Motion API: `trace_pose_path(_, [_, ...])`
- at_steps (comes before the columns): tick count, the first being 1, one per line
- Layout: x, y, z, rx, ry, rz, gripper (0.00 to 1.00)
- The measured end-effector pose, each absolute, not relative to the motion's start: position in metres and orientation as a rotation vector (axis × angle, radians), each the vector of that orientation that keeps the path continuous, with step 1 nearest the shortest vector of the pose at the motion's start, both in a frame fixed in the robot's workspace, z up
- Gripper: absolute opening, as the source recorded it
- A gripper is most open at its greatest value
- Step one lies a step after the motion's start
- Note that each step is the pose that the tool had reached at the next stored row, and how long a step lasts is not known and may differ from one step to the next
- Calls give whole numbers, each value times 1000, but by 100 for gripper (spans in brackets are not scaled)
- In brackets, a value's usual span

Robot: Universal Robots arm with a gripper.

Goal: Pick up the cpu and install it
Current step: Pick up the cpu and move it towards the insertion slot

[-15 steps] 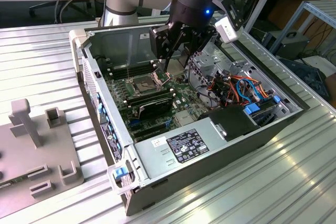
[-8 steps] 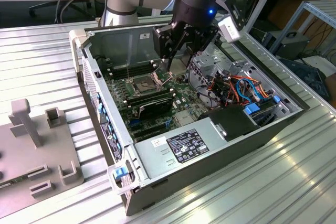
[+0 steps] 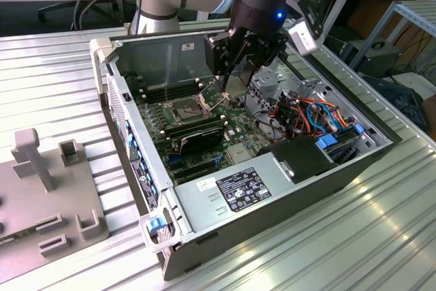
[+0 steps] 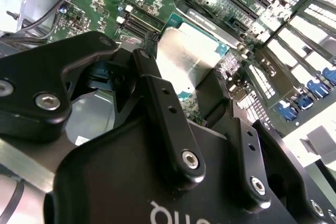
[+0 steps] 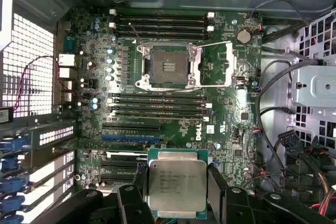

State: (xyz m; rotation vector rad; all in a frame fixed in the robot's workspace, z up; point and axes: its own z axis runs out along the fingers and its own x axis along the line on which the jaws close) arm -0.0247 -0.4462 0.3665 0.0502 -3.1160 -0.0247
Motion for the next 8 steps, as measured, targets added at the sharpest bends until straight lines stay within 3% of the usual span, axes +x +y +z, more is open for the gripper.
trace_pose_path(8, [-25, -433, 364, 50, -3116, -26, 55])
